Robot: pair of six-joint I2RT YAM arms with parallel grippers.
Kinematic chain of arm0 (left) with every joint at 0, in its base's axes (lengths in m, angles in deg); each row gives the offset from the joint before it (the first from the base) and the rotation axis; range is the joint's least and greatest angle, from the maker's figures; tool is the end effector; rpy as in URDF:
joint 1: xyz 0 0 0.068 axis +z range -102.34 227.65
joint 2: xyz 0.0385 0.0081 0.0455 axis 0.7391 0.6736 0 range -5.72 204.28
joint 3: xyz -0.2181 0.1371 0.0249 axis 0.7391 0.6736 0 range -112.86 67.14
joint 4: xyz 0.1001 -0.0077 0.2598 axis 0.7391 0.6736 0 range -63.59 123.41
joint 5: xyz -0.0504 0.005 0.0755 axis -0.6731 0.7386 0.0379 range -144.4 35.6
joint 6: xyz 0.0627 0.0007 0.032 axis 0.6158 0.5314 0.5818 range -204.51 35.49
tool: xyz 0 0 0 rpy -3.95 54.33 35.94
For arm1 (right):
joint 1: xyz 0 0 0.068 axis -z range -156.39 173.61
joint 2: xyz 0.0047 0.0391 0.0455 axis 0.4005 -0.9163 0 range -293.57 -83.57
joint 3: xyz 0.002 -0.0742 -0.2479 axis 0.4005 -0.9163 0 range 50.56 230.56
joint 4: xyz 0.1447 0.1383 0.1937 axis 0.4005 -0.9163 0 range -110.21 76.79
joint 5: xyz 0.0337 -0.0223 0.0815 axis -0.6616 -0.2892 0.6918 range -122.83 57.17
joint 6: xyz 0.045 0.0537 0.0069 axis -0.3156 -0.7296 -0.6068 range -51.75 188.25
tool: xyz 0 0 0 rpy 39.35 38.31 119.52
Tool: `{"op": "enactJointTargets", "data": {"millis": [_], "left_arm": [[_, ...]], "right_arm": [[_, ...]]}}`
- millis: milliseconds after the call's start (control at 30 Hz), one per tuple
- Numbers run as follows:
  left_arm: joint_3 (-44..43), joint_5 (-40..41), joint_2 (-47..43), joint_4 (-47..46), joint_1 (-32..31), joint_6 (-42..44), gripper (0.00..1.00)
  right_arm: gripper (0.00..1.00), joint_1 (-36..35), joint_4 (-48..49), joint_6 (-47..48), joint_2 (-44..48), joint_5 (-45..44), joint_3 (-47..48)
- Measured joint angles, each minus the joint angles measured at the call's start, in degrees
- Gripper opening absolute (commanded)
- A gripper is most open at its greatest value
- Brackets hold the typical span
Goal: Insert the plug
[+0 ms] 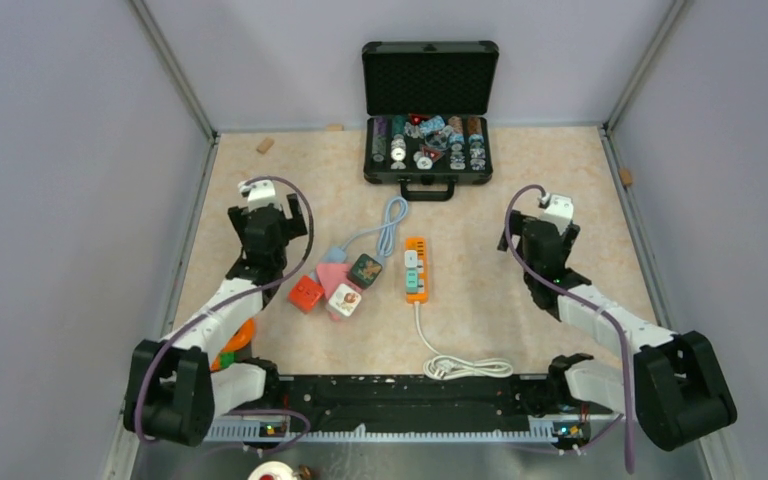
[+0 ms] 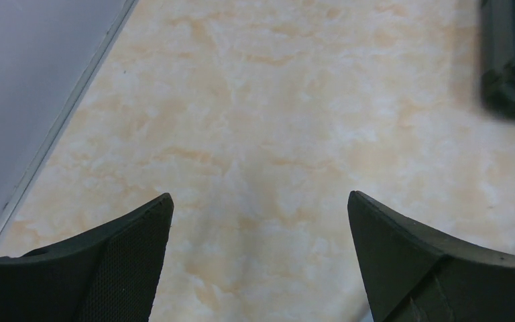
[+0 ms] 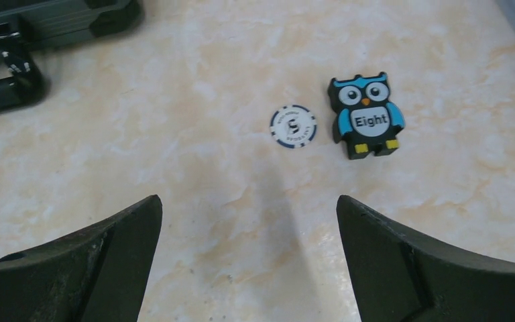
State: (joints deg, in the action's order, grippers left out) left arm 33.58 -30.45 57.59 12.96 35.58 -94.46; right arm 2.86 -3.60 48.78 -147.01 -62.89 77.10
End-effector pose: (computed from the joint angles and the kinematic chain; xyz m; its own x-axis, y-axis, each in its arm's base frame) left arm 0.2863 -0.0374 0.2225 -0.2376 -0.1108 -0.9650 -0.2344 0.9706 -0.0537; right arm 0.2580 0.0669 0.1698 -0.3676 0.1693 -0.9144 0.2463 0.9659 0.0798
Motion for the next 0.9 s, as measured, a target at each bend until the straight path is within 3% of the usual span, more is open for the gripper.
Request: {"op": "enactJointTargets", "data": {"millis": [300,533,900], "left_arm": [[4.7,7.74,11.76,-12.9,1.27,5.22,0.99],[6.93,8.17,21.86,-23.52,2.6,10.12,0.99],[11.58,3.39,20.55,-33.51,8.02,8.63,0.99]], "right_arm": [[0.98,4.17,18.16,8.98,-1.49,-2.25,-8.15],[0.99,5.51,31.56,13.73,-11.65,-4.44,-12.2],[0.99,14.67,55.84,18.73,-18.88,4.79,-17.92]]}}
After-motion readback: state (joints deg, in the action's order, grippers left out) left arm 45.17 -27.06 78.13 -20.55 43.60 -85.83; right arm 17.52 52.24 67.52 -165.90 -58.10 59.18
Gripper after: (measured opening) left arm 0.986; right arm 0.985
